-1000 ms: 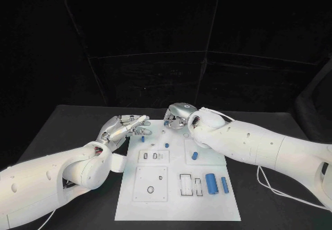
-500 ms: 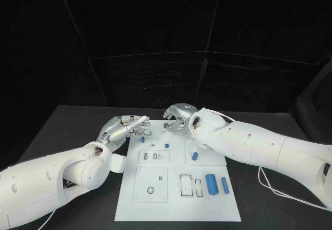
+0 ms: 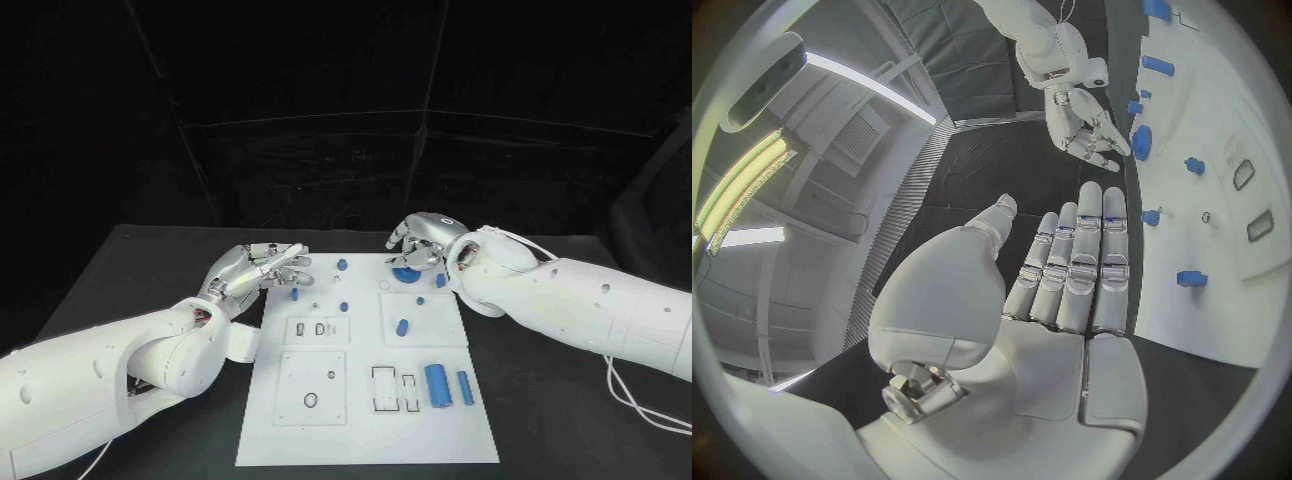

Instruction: Assemble the parts on the task board

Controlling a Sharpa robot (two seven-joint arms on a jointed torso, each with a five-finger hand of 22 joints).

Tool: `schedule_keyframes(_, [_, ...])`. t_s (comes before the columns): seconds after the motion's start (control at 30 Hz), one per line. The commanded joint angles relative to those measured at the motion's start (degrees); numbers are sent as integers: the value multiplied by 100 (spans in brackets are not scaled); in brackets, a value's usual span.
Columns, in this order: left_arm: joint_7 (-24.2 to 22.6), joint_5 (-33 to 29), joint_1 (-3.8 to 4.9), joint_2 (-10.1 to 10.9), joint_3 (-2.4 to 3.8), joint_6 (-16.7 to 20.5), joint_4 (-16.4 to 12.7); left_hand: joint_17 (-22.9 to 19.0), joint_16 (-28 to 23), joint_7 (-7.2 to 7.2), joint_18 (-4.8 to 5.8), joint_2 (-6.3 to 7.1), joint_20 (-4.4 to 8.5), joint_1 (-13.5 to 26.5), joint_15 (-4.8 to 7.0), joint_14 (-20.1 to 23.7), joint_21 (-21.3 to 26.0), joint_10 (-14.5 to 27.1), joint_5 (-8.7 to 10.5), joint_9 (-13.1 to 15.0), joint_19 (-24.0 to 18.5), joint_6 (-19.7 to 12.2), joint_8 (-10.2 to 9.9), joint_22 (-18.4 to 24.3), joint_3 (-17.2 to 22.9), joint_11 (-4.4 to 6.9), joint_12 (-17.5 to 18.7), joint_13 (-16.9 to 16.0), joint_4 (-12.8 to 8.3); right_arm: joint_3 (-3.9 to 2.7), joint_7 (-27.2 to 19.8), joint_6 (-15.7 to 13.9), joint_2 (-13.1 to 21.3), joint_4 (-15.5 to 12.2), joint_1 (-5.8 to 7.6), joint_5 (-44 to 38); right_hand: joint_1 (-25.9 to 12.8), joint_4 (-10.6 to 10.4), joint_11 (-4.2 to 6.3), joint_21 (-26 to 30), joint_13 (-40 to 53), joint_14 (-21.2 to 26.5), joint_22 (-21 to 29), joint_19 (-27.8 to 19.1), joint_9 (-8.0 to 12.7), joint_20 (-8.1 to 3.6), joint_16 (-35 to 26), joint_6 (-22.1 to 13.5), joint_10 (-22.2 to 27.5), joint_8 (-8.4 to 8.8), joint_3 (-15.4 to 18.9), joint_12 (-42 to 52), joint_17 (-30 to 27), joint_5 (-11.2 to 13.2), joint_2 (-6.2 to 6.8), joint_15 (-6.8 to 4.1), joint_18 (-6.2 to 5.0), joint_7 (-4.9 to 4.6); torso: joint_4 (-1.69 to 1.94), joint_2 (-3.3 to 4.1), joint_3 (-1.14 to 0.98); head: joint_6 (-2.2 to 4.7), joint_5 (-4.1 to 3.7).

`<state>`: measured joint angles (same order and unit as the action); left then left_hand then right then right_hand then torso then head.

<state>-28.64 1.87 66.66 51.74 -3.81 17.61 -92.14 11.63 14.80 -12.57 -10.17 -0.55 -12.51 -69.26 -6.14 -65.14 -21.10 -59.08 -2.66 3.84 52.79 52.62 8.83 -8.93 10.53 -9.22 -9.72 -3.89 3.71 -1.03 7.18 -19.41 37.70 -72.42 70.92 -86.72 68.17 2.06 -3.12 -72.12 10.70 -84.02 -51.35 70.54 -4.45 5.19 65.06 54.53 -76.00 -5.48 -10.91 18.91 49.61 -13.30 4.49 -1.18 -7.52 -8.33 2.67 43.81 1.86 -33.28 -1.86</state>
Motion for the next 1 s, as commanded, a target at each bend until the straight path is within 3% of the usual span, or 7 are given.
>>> schedule_keyframes(0.03, [8, 28, 9, -1, 4, -90, -4, 11, -24, -44, -30, -14, 1, -25, -3, -42, 17, 6, -21, -5, 51, -13, -40, 10, -7, -27, 42, 9, -27, -23, 308, 296, 141, -120, 13, 577, -148, -232, 46, -292, 429, -223, -511, 276, 30, -69, 523, -57, -171, 8, 197, 488, 711, -189, 103, -67, 130, 58, -32, -6, -17, 4, -1])
schedule_keyframes(0.07, [9, 28, 9, -3, 4, -93, -1, 11, -24, -44, -30, -14, 1, -25, -3, -42, 17, 6, -21, -5, 51, -13, -40, 10, -7, -27, 42, 9, -27, -28, 345, 363, 187, -138, 13, 617, -121, -338, 57, -398, 733, -238, -693, 356, 34, -75, 729, -89, -67, 14, 300, 775, 994, -211, 123, -65, 162, 46, -34, -6, -19, 4, -2])
schedule_keyframes(0.1, [10, 28, 9, -6, 4, -95, 2, 11, -24, -44, -30, -14, 1, -25, -3, -42, 17, 6, -21, -5, 51, -13, -40, 10, -7, -27, 42, 9, -27, -34, 392, 452, 234, -151, 14, 656, 99, -545, 50, -518, 1484, -191, -851, 385, 22, -55, 952, -99, 445, -15, 496, 1400, 1253, -249, 119, -67, 190, 26, -36, -3, -20, 10, -6])
schedule_keyframes(0.23, [16, 28, 8, -22, 3, -107, 18, 11, -24, -44, -30, -14, 1, -25, -3, -42, 17, 6, -21, -5, 51, -13, -40, 10, -7, -27, 42, 9, -27, -46, 528, 730, 326, -136, 15, 733, 282, -1007, -54, -665, 2722, -207, -1109, 433, 40, 12, 1221, -318, 644, 18, 881, 2461, 1654, -232, 91, 16, 216, -23, -20, 1, -9, 14, -36])
schedule_keyframes(0.33, [21, 28, 8, -34, 2, -115, 29, 11, -24, -44, -30, -14, 1, -25, -3, -42, 17, 6, -21, -5, 51, -13, -40, 10, -7, -27, 42, 9, -27, -49, 580, 807, 332, -108, 16, 697, 394, -1109, -56, -698, 3040, -230, -1168, 440, 39, 25, 1330, -349, 682, 1, 990, 2712, 1840, -220, 129, 41, 224, -53, -19, 6, -11, 9, -40])
schedule_keyframes(0.77, [40, 28, 7, -56, -10, -138, 75, 14, -31, -42, -30, -22, 0, -26, -4, -40, 20, 5, -22, -5, 50, -12, -44, 13, -6, -26, 48, 9, -28, -52, 685, 1347, 192, 114, 16, 409, 822, -1159, -64, -770, 3599, -258, -1288, 463, 33, 48, 1488, -391, 692, -59, 1091, 3158, 2101, -204, 111, 55, 241, -62, -12, 4, 2, -43, -52])
schedule_keyframes(1.0, [43, 28, 7, -56, -13, -143, 86, 15, -36, -40, -30, -27, 0, -29, -5, -40, 22, 5, -22, -5, 50, -11, -46, 15, -4, -26, 52, 8, -31, -52, 673, 1381, 155, 159, 16, 351, 931, -1142, -55, -780, 3724, -260, -1304, 462, 26, 45, 1508, -356, 671, -96, 1078, 3256, 2136, -200, 57, 49, 242, -52, -14, 6, -1, -58, -51])
